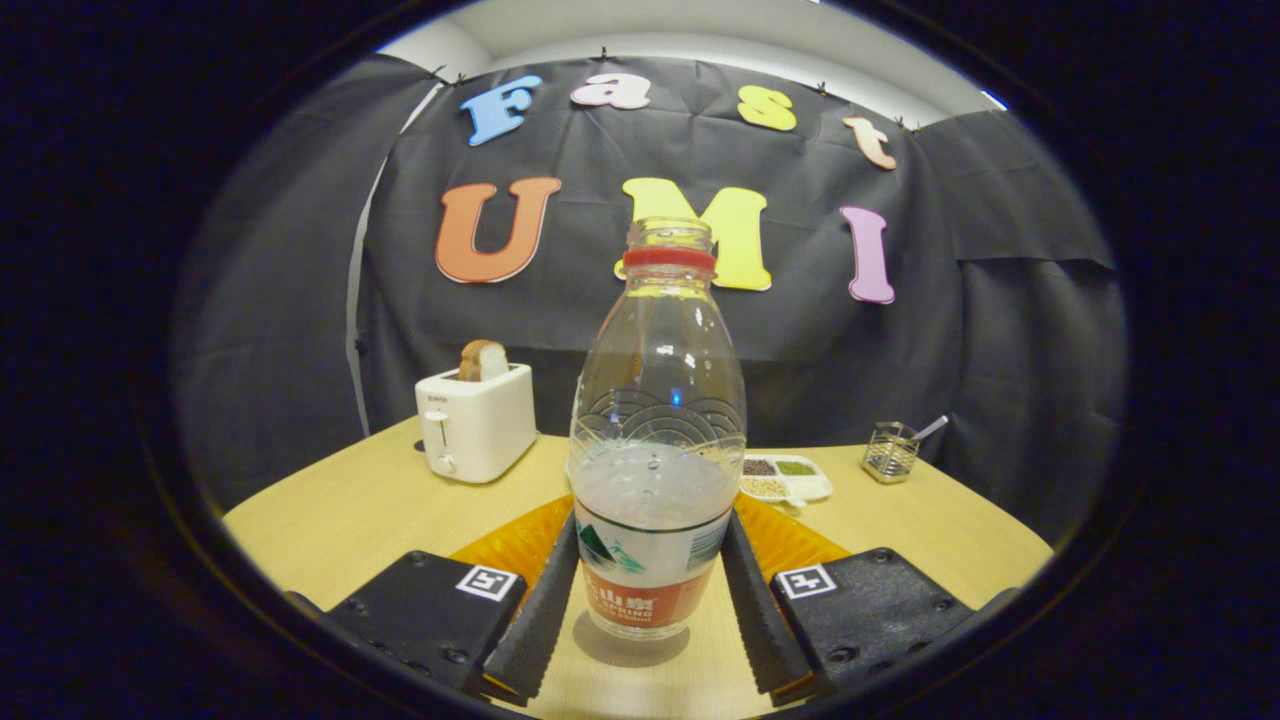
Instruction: Take the bottle from table, then pour the juice into the cup, finally place the bottle on the coaster
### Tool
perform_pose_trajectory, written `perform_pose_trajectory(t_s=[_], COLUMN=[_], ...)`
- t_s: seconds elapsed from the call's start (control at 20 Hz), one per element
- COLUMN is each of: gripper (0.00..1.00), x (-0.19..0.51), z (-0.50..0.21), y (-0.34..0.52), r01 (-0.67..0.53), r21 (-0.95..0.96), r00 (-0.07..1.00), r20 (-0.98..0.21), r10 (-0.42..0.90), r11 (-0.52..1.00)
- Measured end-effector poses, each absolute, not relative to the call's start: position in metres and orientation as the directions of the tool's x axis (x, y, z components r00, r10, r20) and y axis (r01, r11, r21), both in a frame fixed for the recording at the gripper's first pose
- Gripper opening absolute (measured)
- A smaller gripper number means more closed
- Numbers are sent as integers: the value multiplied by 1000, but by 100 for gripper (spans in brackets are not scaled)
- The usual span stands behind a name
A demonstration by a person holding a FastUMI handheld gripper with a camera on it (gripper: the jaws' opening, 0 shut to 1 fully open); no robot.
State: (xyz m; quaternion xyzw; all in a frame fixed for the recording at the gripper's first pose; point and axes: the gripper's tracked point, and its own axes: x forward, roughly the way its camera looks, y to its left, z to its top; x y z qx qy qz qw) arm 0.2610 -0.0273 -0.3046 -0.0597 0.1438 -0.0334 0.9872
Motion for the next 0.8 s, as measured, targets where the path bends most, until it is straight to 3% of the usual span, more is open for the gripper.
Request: perform_pose_trajectory(t_s=[0.8], gripper=[82], x=[269], z=[-379], y=[-27], r01=[-15], r21=[-168], r00=[935], r20=[-351], r10=[-45], r11=[986])
